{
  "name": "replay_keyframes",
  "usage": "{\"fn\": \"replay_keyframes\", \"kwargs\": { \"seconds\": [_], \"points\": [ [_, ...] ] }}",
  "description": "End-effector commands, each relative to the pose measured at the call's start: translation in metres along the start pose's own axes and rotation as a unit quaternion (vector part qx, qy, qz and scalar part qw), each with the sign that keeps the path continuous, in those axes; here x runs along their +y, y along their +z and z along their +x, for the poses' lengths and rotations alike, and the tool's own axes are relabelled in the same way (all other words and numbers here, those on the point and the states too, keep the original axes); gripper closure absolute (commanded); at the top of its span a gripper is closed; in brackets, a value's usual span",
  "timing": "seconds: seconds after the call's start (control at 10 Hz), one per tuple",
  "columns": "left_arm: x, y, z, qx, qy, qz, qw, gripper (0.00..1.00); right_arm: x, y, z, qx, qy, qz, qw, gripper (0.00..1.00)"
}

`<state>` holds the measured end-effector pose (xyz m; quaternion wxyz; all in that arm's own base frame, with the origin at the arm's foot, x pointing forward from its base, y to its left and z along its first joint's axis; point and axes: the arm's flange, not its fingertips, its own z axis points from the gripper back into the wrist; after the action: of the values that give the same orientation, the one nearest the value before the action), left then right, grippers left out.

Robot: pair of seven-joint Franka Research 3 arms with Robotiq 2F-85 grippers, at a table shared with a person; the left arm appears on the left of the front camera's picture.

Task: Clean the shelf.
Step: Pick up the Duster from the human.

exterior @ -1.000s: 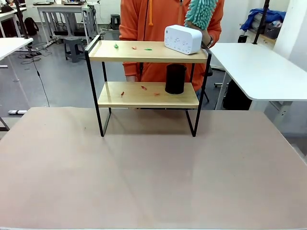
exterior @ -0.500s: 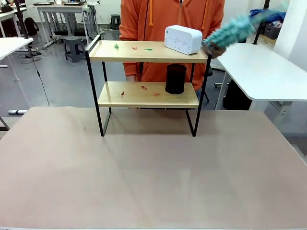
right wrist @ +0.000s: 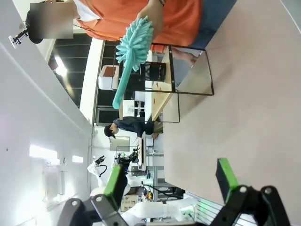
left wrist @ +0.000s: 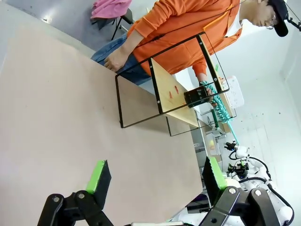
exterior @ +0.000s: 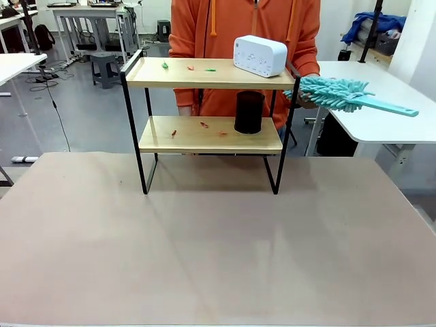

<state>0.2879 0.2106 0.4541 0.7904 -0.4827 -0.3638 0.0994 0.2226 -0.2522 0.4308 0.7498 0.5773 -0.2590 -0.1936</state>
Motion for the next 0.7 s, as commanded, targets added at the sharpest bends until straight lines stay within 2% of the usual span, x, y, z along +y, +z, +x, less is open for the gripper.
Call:
{"fn": "replay_keyframes", "kwargs": {
  "seconds": [0.0,0.1,0.3,0.5,0.6],
  "points": [
    [0.001,0.0,0.001,-0.007,-0.013,-0.009,1.0,0.0,0.001,0.0,0.0,0.0,0.0,0.001,1.0,0.0],
    [0.001,0.0,0.001,-0.007,-0.013,-0.009,1.0,0.0,0.009,-0.013,0.004,0.013,0.009,0.009,1.0,0.0],
    [0.001,0.0,0.001,-0.007,-0.013,-0.009,1.0,0.0,0.058,-0.059,0.03,0.051,0.078,0.031,0.995,0.0],
    [0.001,0.0,0.001,-0.007,-0.013,-0.009,1.0,0.0,0.1,-0.114,0.054,0.051,0.082,0.04,0.995,0.0],
    [0.001,0.0,0.001,-0.007,-0.013,-0.009,1.0,0.0,0.114,-0.143,0.057,0.065,0.082,0.031,0.994,0.0]
  ]
}}
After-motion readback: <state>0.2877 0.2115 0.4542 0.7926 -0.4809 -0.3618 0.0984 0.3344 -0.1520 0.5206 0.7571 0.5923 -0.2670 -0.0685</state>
